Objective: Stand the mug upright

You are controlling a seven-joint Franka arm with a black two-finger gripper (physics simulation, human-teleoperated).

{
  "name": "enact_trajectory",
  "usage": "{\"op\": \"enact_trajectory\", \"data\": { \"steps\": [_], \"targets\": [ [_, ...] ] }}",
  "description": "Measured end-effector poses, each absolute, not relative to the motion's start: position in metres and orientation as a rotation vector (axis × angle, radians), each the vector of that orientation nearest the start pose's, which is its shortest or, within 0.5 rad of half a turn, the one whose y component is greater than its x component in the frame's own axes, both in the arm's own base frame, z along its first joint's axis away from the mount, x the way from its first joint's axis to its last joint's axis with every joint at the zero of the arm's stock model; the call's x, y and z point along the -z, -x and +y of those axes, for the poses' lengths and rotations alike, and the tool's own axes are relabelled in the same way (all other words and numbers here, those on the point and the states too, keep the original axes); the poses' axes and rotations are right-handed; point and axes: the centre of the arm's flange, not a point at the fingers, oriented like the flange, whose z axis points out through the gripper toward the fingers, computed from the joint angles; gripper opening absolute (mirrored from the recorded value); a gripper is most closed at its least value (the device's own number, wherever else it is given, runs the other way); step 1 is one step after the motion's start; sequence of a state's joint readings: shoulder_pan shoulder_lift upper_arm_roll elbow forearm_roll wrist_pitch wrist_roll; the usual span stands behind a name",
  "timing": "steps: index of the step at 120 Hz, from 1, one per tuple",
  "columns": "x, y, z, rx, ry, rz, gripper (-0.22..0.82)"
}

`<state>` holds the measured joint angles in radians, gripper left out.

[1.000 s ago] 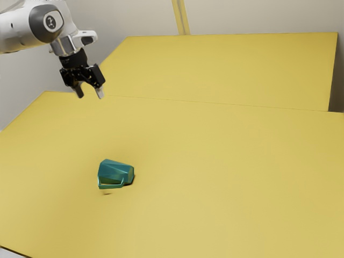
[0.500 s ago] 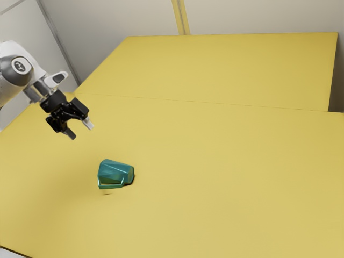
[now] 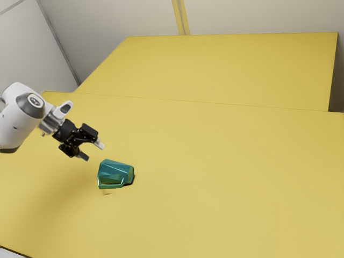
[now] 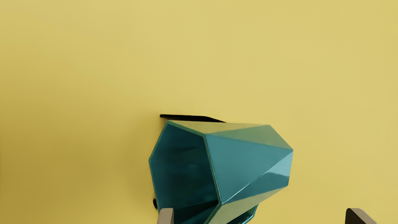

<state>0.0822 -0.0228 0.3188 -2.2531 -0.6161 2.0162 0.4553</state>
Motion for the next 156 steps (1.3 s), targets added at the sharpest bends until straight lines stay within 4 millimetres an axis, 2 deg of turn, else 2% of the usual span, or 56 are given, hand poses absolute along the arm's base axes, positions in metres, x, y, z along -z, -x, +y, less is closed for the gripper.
{"op": "enact_trajectory", "data": {
  "steps": [24,41,67,84,88,105,116,131,156],
  "targets": [
    [-0.334,-0.47,0.161,-0.037,-2.493,0.331,0.6],
    [-0.319,-0.469,0.16,-0.042,-2.426,0.307,0.6],
    [-0.3,-0.465,0.159,-0.047,-2.323,0.268,0.6],
    [-0.298,-0.465,0.152,-0.053,-2.28,0.208,0.6],
    [-0.298,-0.465,0.151,-0.057,-2.274,0.196,0.56],
    [-0.299,-0.465,0.149,-0.074,-2.26,0.148,0.19],
    [-0.301,-0.466,0.149,-0.086,-2.256,0.121,0.03],
    [-0.305,-0.467,0.148,-0.106,-2.254,0.086,-0.08],
    [-0.318,-0.466,0.147,-0.141,-2.246,0.032,-0.15]
  ]
}}
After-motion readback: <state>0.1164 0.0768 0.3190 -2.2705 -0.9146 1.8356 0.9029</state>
